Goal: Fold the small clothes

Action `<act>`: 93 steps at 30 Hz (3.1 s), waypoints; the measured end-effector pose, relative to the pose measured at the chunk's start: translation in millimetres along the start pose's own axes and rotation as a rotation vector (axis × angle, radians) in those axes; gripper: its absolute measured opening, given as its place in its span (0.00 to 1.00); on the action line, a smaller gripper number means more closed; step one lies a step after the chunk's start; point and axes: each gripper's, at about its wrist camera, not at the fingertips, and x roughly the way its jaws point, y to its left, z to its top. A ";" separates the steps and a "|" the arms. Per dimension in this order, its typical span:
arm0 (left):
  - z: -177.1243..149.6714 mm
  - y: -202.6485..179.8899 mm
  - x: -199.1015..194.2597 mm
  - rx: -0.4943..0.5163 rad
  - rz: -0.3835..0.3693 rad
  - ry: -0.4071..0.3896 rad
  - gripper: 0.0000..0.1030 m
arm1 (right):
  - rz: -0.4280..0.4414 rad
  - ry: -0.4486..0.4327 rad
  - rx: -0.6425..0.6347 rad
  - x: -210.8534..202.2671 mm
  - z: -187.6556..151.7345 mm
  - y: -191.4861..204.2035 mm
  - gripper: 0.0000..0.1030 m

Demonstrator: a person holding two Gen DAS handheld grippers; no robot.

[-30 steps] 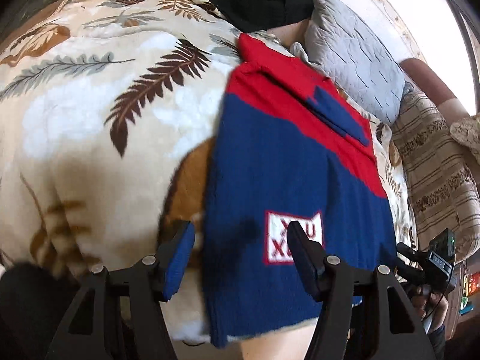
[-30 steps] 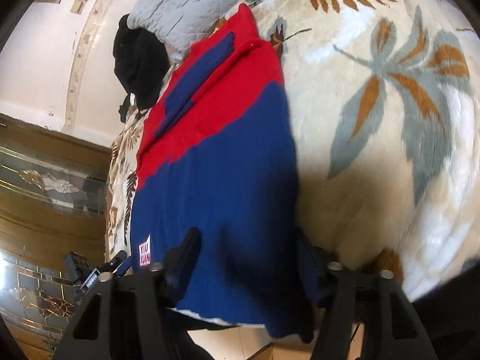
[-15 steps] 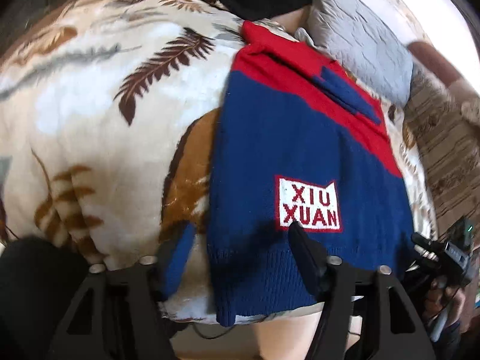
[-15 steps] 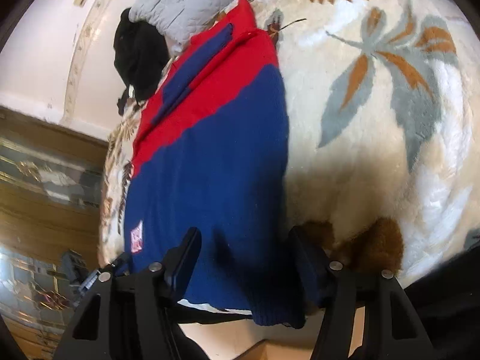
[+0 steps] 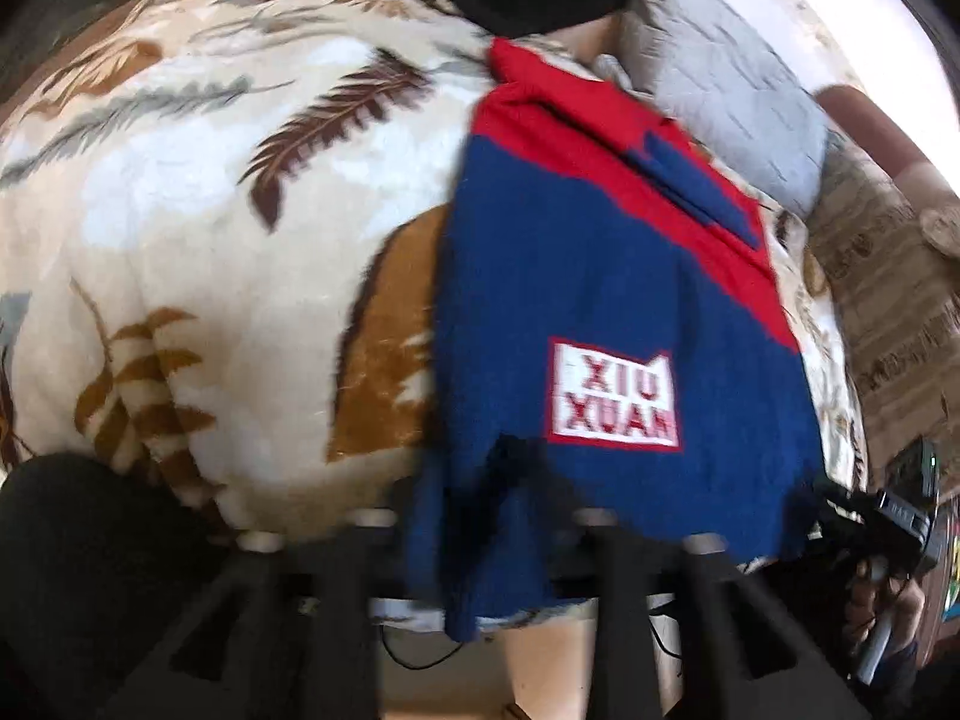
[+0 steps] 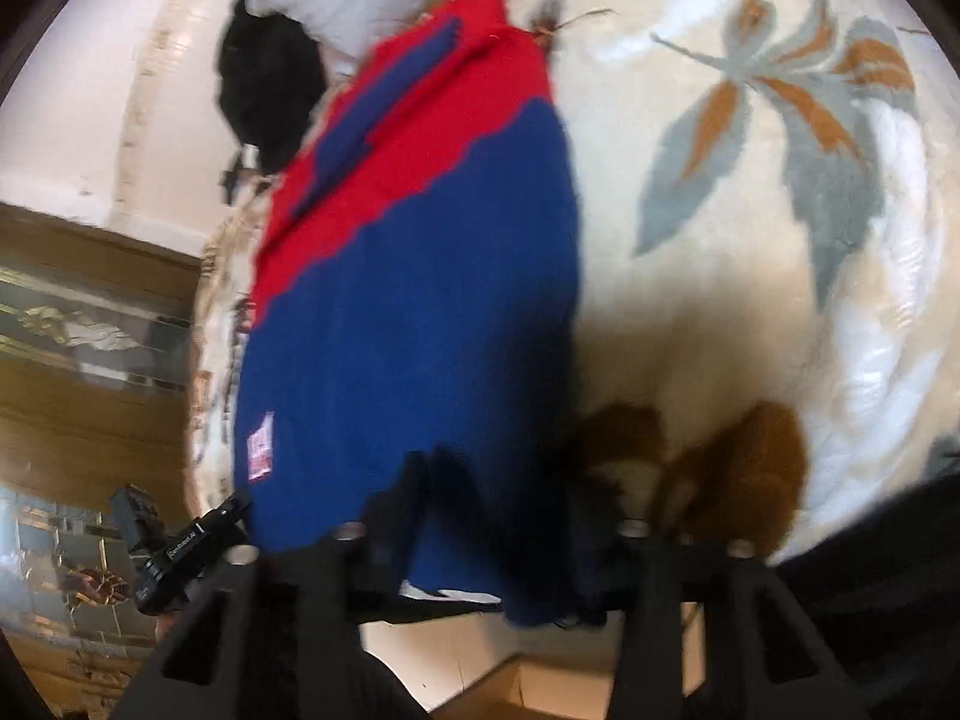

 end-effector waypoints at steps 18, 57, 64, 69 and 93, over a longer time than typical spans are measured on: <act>13.8 -1.9 0.2 -0.053 0.018 0.030 0.08 | 0.024 0.049 0.051 3.8 6.4 -8.6 0.10; 210.2 -42.1 117.2 -0.074 0.158 -0.143 0.88 | 0.141 -0.280 0.361 70.0 155.9 -0.5 0.75; 236.7 -54.6 100.4 -0.121 0.175 -0.123 0.15 | 0.089 -0.317 0.367 76.2 188.2 17.2 0.09; 200.5 -73.1 26.6 -0.084 0.139 -0.238 0.15 | 0.058 -0.372 0.132 8.0 170.5 71.2 0.09; 185.9 -81.8 53.2 0.182 0.195 -0.169 0.57 | -0.164 -0.275 -0.187 -0.2 187.4 53.8 0.60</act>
